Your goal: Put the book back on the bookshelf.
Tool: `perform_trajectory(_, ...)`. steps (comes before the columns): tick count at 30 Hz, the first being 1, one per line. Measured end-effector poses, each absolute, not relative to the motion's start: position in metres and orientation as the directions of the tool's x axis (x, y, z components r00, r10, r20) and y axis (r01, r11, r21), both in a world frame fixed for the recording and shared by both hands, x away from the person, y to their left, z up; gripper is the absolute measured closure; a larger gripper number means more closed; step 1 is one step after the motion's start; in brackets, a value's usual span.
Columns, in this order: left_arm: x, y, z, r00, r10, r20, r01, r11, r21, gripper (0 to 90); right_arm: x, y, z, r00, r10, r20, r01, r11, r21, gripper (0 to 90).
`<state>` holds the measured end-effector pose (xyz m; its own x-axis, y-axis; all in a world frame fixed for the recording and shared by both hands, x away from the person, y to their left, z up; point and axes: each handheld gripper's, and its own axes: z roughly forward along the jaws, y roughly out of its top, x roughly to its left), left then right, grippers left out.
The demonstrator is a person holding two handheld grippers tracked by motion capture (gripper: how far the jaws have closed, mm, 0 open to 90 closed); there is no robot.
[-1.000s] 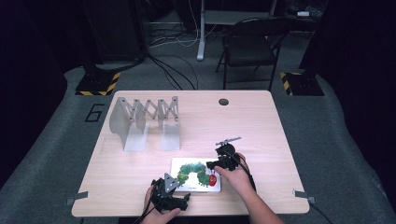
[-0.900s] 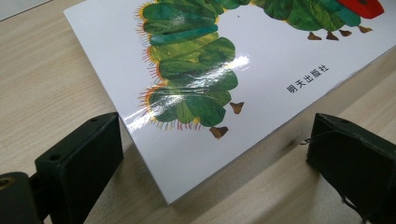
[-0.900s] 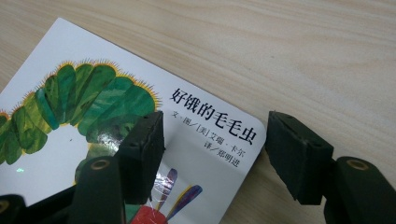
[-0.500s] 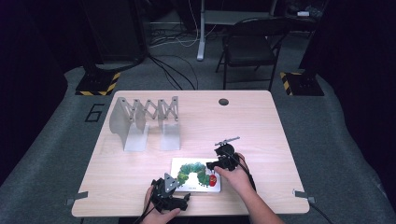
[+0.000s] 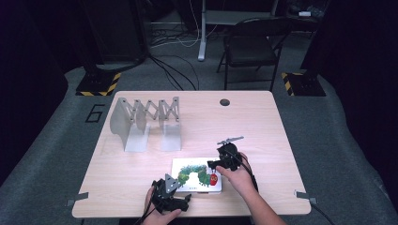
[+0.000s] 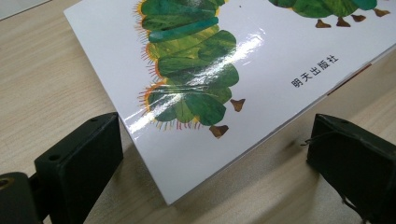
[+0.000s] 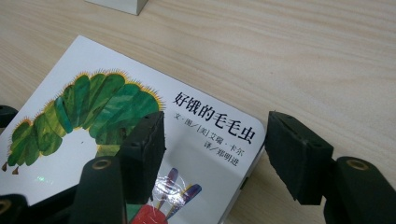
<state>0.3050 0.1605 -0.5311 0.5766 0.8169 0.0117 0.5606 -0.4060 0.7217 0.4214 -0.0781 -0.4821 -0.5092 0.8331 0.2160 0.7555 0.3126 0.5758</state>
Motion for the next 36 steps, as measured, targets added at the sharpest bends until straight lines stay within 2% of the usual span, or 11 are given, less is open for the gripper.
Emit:
perform_trajectory(10,0.306,0.16,-0.531,0.567,0.824,0.006,0.568,-0.396,0.722,3.2,0.418,-0.076,-0.474,-0.519,0.832,0.195,0.73,0.313,0.607,38.2)
perform_trajectory(25,0.311,0.16,-0.528,0.543,0.837,-0.069,0.611,-0.337,0.716,0.9,0.416,-0.075,-0.469,-0.522,0.83,0.198,0.723,0.307,0.619,38.2)
perform_trajectory(36,0.312,0.158,-0.529,0.539,0.841,-0.035,0.6,-0.355,0.717,0.2,0.415,-0.075,-0.465,-0.532,0.826,0.188,0.71,0.313,0.631,38.1)
